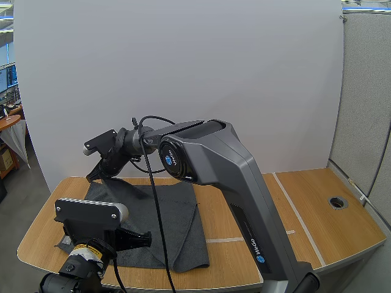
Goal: Fold the towel
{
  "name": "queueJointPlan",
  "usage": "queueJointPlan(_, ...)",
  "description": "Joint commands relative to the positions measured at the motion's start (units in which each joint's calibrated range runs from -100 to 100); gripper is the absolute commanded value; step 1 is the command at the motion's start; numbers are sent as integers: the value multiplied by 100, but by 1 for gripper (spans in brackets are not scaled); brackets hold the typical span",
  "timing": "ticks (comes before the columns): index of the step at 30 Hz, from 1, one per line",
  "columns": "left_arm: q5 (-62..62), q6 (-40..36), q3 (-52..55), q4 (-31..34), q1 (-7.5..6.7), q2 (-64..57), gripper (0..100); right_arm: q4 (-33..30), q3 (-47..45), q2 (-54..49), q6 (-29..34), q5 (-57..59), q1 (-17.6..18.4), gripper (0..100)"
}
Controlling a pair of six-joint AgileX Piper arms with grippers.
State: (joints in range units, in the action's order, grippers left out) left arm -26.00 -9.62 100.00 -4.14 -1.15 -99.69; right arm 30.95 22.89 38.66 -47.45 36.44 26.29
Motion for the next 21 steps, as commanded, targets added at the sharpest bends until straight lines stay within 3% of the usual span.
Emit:
queueJointPlan(1, 132, -33, 0, -23, -20, -31, 0, -39, 51, -28, 18, -138, 25, 0)
queueJointPlan(3, 132, -33, 0, -5, -22, -31, 0, -39, 51, -28, 18, -138, 25, 0)
queueJointPlan(6, -16, -33, 0, 1143, 2, -31, 0, -39, 51, -28, 18, -118, 27, 0)
queueJointPlan(8, -16, -33, 0, 1523, 2, -31, 0, 26, 51, -28, 18, -89, 27, 0)
queueJointPlan(21, -16, -33, 0, 1598, 2, -31, 0, 64, 51, -28, 18, 53, 74, 0)
